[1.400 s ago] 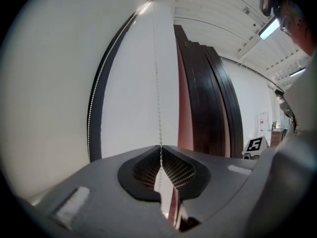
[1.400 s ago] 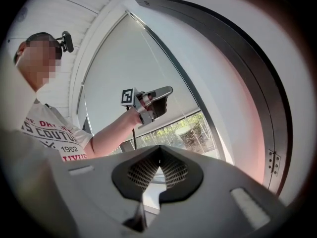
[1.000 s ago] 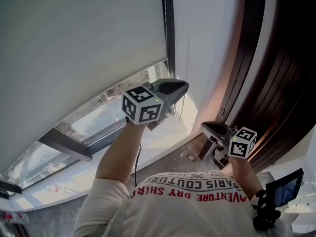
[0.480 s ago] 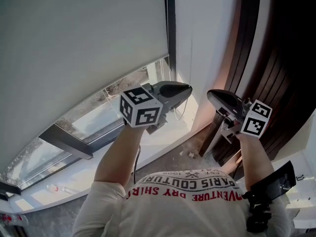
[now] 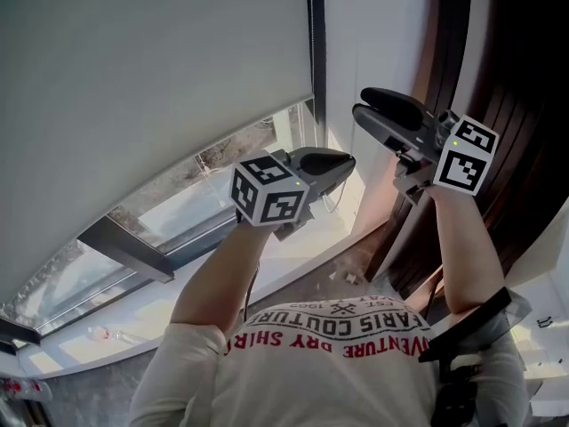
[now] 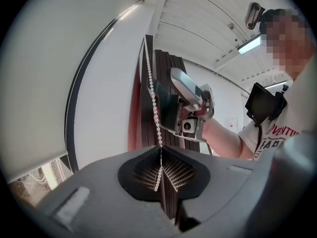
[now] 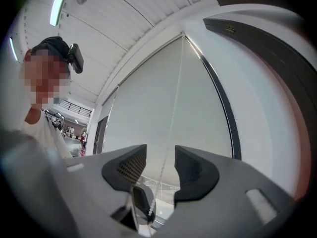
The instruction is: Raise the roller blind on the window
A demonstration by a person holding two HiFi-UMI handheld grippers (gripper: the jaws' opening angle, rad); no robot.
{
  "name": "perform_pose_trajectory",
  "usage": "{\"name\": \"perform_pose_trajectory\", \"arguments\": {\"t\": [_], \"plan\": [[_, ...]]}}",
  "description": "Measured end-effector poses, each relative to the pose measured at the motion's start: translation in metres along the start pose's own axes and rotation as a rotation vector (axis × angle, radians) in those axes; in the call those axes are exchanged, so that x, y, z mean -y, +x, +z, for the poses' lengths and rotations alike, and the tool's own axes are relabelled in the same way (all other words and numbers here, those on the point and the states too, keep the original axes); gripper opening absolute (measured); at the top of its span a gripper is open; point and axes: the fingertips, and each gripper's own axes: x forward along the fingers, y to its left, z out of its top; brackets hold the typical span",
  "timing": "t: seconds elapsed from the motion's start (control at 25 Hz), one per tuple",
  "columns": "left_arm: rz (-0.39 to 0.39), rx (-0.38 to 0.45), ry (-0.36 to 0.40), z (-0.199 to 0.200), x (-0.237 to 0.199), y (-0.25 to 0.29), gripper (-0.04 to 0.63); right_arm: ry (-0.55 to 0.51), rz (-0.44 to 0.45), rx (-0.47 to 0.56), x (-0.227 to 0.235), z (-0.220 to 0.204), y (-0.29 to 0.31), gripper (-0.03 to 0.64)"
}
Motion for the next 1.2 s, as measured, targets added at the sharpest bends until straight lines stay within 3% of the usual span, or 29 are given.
{"name": "perform_pose_trajectory", "arguments": {"t": [0.24, 0.52, 0.64, 1.2], "plan": [[0.016, 0.002, 0.015, 0.0, -0.002, -0.002, 0.008, -0.031, 0.033, -0.015, -0.003, 0.019, 0.022, 0.16], [0.022, -0.038, 0.077, -0.009, 0.007, 0.003, 0.008, -0.034, -0.034, 0.014, 0.01, 0.028, 0.028, 0.04], [0.024, -0.033, 0.068, -0.012, 0.005, 0.002, 0.008, -0.006, -0.04, 0.024, 0.013, 0.024, 0.027, 0.021], [0.007, -0.014, 0.111, -0.01, 0.006, 0.01, 0.008, -0.018, -0.108, 0.054, 0.022, 0.026, 0.02, 0.015]]}}
